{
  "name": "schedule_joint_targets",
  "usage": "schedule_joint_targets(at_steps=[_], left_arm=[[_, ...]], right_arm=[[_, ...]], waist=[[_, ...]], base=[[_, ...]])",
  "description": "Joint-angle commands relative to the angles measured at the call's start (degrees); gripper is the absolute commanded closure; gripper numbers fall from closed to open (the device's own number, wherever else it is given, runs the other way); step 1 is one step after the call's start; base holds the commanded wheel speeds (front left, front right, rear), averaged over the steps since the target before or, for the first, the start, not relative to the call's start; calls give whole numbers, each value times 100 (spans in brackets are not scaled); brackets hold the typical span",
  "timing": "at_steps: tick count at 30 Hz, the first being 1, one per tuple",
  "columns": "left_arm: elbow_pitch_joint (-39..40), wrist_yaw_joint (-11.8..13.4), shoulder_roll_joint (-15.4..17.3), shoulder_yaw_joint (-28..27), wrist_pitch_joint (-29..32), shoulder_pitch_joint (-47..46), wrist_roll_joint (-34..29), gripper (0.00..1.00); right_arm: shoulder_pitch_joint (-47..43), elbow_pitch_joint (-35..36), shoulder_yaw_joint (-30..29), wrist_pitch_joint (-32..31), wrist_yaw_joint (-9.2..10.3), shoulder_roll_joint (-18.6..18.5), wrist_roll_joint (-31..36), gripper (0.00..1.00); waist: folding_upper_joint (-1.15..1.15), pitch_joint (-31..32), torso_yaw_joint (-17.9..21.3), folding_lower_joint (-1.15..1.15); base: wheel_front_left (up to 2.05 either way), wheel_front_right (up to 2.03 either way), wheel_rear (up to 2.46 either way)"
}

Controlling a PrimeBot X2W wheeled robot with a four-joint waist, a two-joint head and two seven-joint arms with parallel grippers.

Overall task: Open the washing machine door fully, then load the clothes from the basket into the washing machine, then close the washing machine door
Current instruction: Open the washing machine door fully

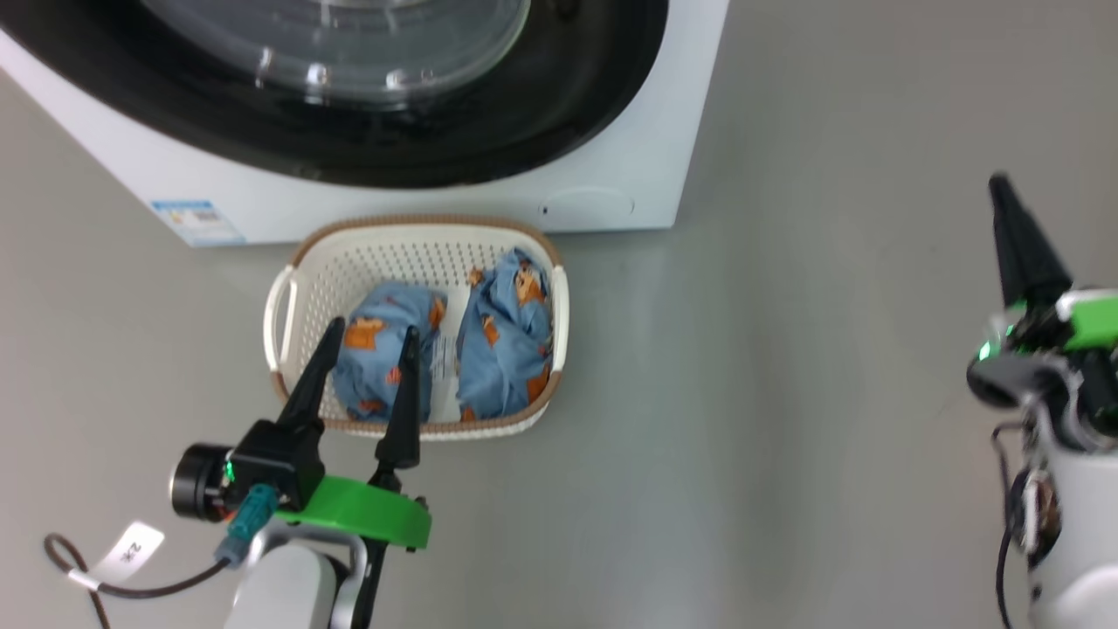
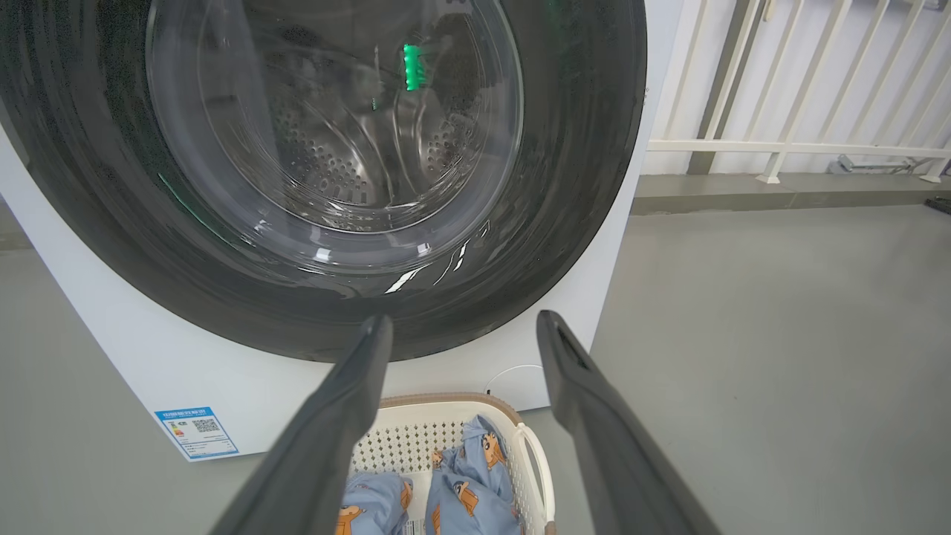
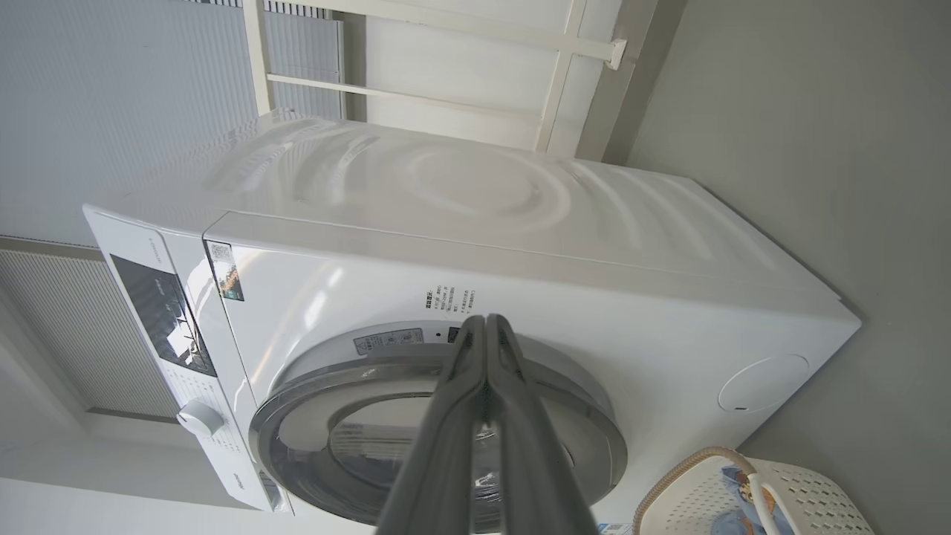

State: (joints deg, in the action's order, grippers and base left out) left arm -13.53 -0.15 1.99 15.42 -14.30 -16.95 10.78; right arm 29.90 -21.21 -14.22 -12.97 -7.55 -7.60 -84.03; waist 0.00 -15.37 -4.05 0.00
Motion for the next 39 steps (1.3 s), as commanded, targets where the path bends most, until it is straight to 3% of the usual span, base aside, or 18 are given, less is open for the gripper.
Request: schedule_joint_targets(at_steps=[1,8,14,24,39], left_arm=[[194,66,88,-111,-70,-216,73,0],[323,141,88,26,-70,-461,110,0],[422,201,88,163,-70,-690,162,0],[487,292,88,386,-70,-890,258,0],[623,364,88,603,-70,-992,370,0]], right_arm=[[337,-1,23,-202,6,-80,-255,100],[1475,-632,-14,-972,6,-265,-939,100],[2383,-1041,244,-1380,6,-380,-1044,100],[3735,-1582,794,-1713,6,-394,-838,100],[5251,-2882,1217,-1658,6,-454,-345,100]], waist=[[0,-399,-204,0],[0,-874,-376,0],[0,-1189,-495,0],[0,-1482,-683,0],[0,-1774,-1091,0]], base=[[0,0,0],[0,0,0],[0,0,0],[0,0,0],[0,0,0]])
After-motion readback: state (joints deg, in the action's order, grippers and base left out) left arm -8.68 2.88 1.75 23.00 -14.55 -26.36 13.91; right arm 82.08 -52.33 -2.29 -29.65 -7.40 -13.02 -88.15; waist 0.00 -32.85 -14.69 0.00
